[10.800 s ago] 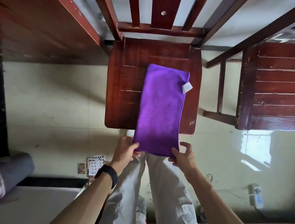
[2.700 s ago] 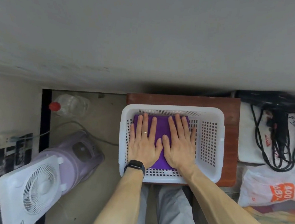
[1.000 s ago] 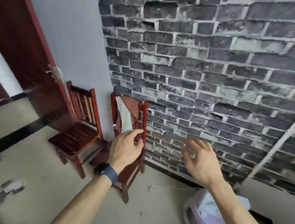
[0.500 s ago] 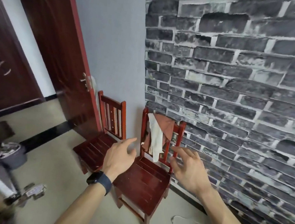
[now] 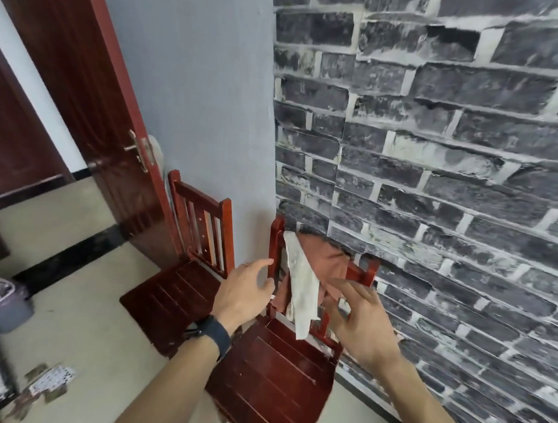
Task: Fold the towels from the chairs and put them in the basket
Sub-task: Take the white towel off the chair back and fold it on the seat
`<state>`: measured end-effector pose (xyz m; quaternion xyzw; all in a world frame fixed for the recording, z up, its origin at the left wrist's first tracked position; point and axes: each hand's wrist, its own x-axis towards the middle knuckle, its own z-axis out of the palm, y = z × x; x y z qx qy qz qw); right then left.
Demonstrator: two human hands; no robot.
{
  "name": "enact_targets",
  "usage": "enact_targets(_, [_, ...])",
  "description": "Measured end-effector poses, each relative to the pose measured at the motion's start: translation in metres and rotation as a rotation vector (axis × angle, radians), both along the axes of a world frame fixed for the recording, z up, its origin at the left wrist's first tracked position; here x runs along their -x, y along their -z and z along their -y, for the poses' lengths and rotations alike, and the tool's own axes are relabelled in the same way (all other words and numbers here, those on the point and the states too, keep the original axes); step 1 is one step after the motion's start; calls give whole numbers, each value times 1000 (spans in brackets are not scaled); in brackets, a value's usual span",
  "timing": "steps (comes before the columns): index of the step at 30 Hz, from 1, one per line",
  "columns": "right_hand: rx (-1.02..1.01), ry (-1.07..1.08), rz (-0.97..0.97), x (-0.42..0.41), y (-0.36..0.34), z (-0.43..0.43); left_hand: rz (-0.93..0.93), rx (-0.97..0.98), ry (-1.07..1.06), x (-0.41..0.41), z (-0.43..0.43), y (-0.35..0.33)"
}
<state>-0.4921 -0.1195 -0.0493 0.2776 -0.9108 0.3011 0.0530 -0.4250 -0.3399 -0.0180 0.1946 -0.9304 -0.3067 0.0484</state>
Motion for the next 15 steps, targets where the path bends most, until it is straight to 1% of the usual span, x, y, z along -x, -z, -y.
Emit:
enact_targets(4, [-52, 45, 84, 50, 27, 23, 90, -101, -8, 48, 22, 19])
enact_targets(6, [-98, 52, 120, 75, 43, 35, 129, -200, -19, 73, 34, 35])
enact_targets(9, [-209, 117, 228, 109, 63, 56, 218, -378, -48, 114, 49, 60])
enact_targets(12, [-300, 133, 228, 145, 78, 85, 299, -571, -90, 163, 67, 94])
enact_targets(15, [-397, 152, 254, 174, 96, 115, 310, -637, -115, 213, 82, 134])
